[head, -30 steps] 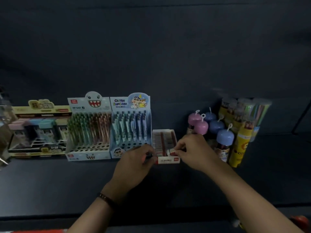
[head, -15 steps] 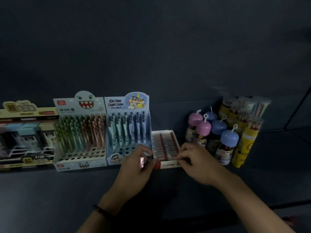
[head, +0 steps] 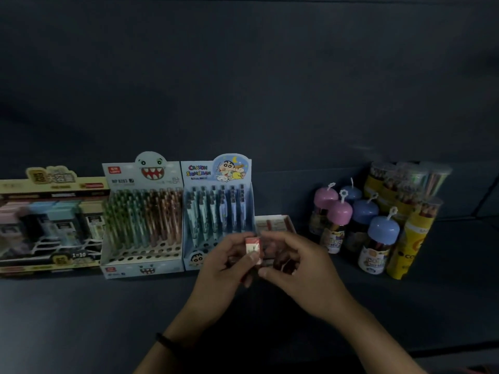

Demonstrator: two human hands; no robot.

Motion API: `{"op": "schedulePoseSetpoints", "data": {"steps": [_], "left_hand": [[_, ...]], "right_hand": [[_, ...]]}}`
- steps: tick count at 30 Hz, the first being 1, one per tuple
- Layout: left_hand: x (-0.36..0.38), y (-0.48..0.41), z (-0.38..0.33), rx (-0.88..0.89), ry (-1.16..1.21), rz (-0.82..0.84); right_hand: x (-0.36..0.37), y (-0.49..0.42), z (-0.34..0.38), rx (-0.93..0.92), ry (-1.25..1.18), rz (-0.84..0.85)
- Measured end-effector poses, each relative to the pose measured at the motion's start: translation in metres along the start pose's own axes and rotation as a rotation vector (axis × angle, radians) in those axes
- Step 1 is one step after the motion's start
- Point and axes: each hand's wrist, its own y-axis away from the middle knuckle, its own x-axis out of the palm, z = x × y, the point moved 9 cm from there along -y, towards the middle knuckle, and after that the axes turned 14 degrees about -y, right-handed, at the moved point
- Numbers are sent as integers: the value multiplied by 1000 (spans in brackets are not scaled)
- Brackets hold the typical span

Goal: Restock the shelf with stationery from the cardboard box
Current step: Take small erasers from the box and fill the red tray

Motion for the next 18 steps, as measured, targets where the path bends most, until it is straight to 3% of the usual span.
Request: {"op": "schedulePoseSetpoints", "data": {"steps": [6,12,18], "left_hand": [[-1,3,2,-28,29,0],[-1,2,5,-44,98,-6],[-5,0,2,-38,58,-25]], "right_hand": [[2,-11,0,-53,90,97],[-12,-17,16,-220,160,-18],[-7,-25,18,-368,266,102]]}}
